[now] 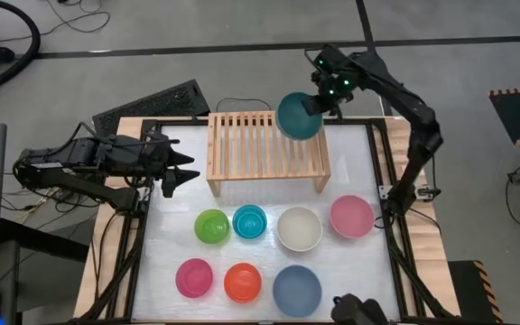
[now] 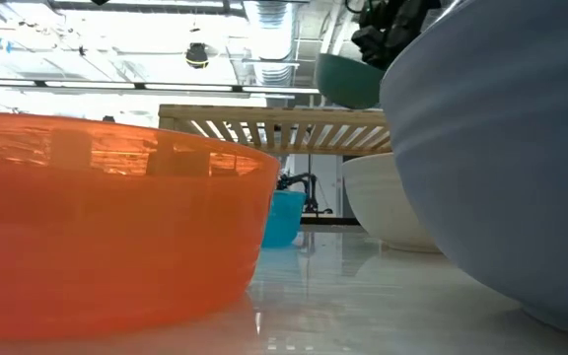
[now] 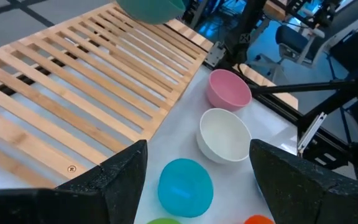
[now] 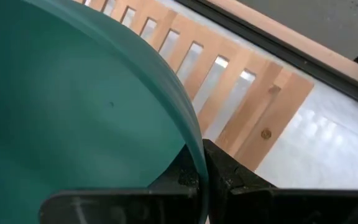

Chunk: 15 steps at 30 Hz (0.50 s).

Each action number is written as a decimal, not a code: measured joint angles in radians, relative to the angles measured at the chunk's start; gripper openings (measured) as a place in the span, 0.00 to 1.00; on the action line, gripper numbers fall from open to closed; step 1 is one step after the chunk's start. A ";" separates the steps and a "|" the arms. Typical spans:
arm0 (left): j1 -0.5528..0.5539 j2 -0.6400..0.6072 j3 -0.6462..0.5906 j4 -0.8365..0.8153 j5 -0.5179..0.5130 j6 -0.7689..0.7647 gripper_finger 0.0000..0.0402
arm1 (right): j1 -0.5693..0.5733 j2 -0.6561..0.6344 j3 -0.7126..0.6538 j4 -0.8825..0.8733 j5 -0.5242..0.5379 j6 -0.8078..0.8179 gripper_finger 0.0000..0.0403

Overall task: Place and stack bowls onto a shelf
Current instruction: Put the large dark blue bowl on the shelf

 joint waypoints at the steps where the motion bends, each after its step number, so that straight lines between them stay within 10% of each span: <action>1: 0.000 0.000 0.000 0.000 -0.001 0.006 0.66 | -0.001 0.013 0.017 -0.008 0.000 -0.004 0.06; 15: 0.000 0.000 0.000 0.002 -0.051 0.012 0.66 | -0.031 0.234 0.297 -0.173 0.067 -0.039 0.06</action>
